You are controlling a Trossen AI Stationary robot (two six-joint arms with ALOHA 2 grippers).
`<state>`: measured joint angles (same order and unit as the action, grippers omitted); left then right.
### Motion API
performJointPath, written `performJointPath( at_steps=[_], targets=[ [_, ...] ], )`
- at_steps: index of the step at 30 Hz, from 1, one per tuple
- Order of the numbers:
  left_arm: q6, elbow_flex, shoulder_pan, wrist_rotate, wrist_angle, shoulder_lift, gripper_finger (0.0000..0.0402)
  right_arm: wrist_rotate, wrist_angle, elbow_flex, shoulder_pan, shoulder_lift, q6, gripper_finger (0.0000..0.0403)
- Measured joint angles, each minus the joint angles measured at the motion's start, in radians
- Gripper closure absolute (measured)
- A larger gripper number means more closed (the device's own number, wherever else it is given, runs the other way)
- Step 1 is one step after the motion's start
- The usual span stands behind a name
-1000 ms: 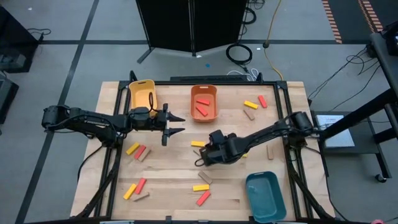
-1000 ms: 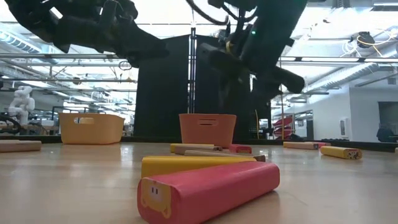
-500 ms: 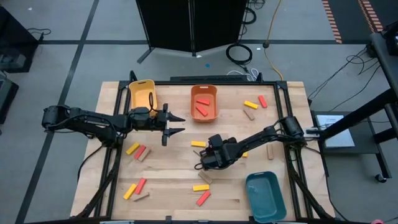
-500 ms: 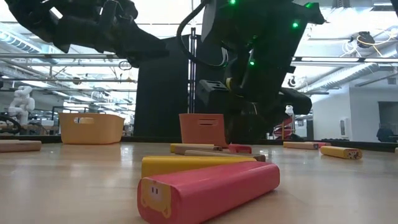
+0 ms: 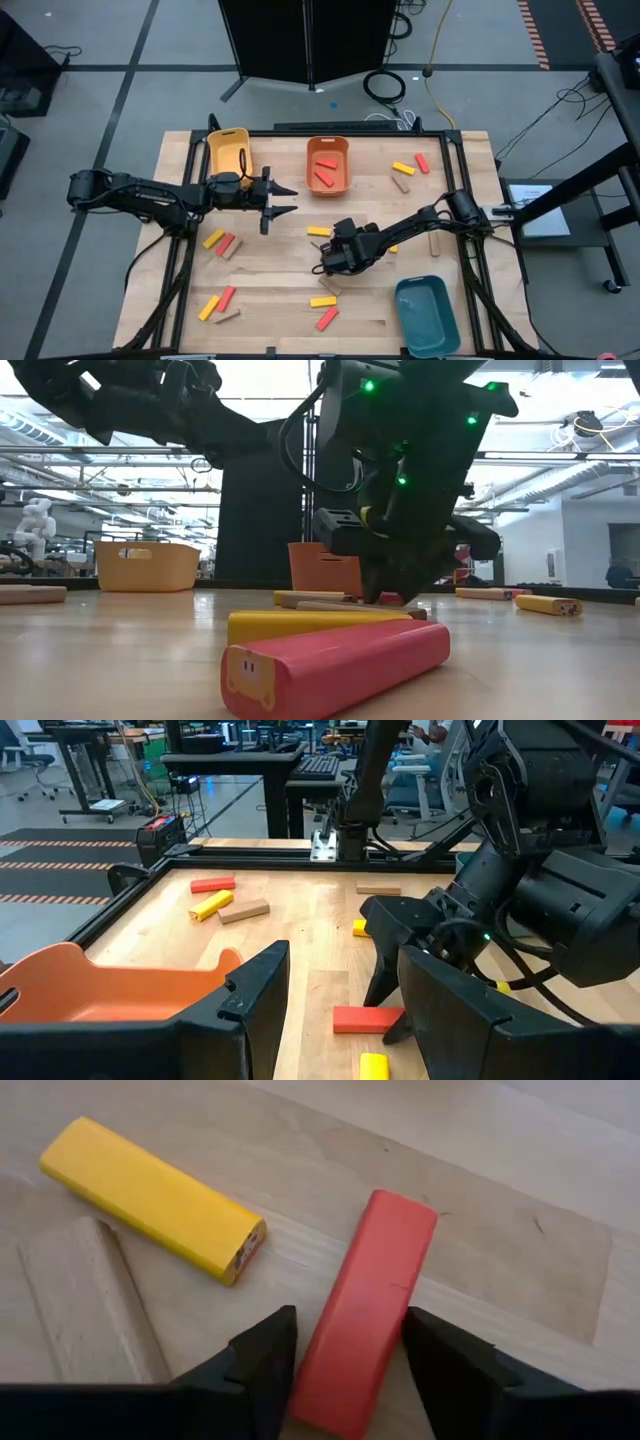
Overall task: Sort blocks
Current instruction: Put the orange block into the orange bin
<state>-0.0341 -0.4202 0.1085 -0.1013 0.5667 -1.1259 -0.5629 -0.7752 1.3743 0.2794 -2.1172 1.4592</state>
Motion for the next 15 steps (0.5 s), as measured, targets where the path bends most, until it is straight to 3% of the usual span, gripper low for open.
performJointPath(
  at_steps=[7,15],
  targets=[
    [0.0,0.0,0.0,0.0,0.0,0.0,0.0217,-0.058,-0.119,-0.006,-0.009,0.046,-0.037,0.0334],
    [0.0,0.0,0.0,0.0,-0.002,0.0,0.0217,-0.164,-0.247,-0.005,-0.059,0.216,-0.12,0.0326]
  ],
)
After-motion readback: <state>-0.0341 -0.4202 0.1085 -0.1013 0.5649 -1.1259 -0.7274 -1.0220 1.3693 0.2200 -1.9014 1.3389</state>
